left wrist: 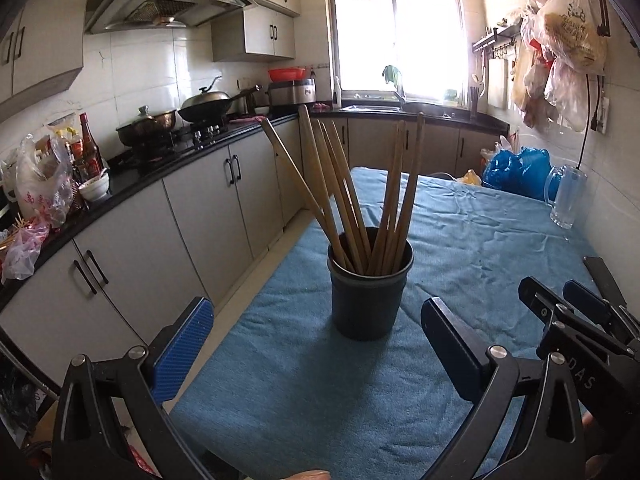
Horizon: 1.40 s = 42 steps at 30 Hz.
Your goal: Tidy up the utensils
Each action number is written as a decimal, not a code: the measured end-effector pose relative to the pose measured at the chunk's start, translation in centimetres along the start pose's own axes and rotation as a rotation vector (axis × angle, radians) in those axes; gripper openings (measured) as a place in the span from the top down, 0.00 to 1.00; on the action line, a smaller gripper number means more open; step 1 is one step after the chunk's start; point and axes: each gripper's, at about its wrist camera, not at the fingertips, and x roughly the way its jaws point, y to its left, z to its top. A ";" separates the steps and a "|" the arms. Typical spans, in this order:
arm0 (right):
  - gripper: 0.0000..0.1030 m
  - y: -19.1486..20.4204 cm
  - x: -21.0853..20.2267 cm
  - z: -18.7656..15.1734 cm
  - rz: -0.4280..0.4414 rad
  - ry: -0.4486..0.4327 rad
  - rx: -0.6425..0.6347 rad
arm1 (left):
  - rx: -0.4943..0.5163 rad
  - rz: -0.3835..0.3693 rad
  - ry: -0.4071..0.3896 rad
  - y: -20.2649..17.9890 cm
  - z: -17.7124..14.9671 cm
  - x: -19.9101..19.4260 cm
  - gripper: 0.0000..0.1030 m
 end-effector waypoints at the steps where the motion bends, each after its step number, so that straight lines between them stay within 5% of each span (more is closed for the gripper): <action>1: 0.31 0.1 0.0 0.0 -0.002 0.000 -0.002 | 0.000 -0.002 0.005 0.0 0.0 0.1 0.00; 42: 0.27 0.9 1.3 -1.0 -0.081 -0.011 -0.076 | -0.014 -0.068 0.083 0.0 -1.2 2.7 0.00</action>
